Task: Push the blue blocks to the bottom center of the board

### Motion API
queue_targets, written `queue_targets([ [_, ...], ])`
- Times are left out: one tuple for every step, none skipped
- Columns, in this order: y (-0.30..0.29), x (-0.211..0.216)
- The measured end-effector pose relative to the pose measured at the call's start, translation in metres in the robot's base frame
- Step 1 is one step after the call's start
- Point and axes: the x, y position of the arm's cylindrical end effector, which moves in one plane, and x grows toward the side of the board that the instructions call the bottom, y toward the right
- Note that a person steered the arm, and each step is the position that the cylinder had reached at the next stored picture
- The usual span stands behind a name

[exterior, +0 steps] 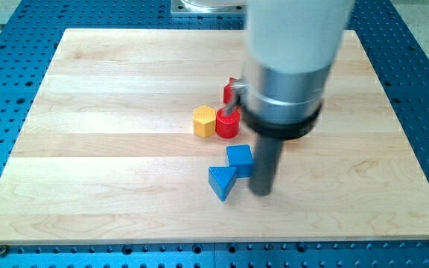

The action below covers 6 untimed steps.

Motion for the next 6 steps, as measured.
queue_targets([
  [0.021,-0.031],
  [-0.027,-0.029],
  [-0.032,-0.058],
  [-0.062,-0.042],
  [-0.069,-0.024],
  [0.002,-0.039],
])
